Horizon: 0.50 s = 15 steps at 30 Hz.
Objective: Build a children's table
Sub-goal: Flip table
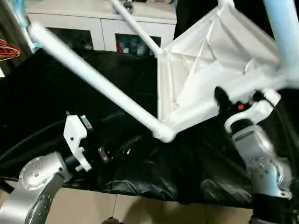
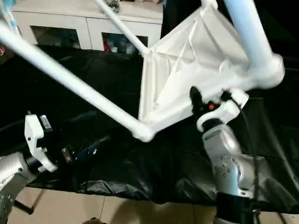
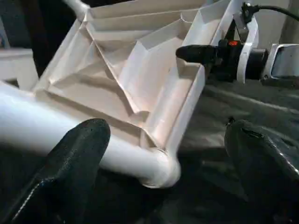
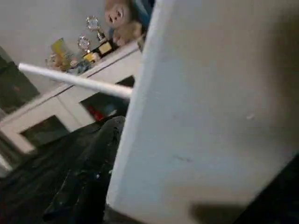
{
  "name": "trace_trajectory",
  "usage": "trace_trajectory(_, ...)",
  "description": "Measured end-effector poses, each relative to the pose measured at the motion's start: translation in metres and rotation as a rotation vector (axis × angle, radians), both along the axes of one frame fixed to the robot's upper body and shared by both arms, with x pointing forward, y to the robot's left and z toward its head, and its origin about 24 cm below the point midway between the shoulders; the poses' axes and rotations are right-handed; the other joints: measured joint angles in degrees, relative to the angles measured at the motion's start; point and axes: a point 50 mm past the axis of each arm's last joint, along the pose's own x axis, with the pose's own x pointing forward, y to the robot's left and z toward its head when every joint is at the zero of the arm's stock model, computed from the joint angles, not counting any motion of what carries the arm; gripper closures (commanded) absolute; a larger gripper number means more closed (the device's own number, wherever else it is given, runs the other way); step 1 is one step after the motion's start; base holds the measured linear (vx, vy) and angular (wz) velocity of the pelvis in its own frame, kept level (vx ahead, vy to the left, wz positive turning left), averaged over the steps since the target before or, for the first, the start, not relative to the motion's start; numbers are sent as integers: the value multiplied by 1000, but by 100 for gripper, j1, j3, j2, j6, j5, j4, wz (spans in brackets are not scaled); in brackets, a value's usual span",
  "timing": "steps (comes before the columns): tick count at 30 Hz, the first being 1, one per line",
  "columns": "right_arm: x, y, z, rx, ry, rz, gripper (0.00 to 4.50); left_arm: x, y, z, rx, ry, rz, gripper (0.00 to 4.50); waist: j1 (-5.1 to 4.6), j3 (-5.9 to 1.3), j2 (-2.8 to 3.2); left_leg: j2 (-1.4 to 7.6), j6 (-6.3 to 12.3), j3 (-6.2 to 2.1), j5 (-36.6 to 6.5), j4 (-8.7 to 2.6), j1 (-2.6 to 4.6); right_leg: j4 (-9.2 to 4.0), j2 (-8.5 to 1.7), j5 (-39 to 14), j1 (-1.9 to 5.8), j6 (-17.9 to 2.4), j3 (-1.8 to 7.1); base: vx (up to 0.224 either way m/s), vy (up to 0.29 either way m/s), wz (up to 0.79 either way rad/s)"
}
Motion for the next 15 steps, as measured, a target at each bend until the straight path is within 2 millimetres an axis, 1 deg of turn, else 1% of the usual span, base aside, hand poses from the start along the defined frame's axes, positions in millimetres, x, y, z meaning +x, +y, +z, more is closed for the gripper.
trace_trajectory(2,1,-2,10,-104,-27,-9,245,5,-4,7,-14,-38,5,0,-12,-14,-23,-1,0,1,0,-1,16,-2,0,0,15,1,3,0,0,0)
trace_trajectory(4,1,-3,17,-212,-46,-21,245,9,-5,12,-4,-65,25,0,-24,-47,-78,0,0,-1,0,-8,24,-2,5,-2,17,3,1,0,0,0)
trace_trajectory(7,2,3,20,-312,-52,-20,245,17,-11,18,23,-109,42,0,-15,-79,-142,1,-1,-4,0,-10,25,-3,6,-2,21,4,-2,0,0,0)
trace_trajectory(11,2,7,21,-376,-51,-15,245,26,-13,27,44,-164,61,0,-4,-95,-181,-2,0,-5,0,-8,27,-13,4,-2,33,5,1,0,0,0)
trace_trajectory(15,1,7,22,-407,-44,-29,246,31,-16,30,69,-192,75,0,-2,-98,-187,-3,0,-6,-1,-7,32,-18,4,-3,50,7,2,0,0,0)
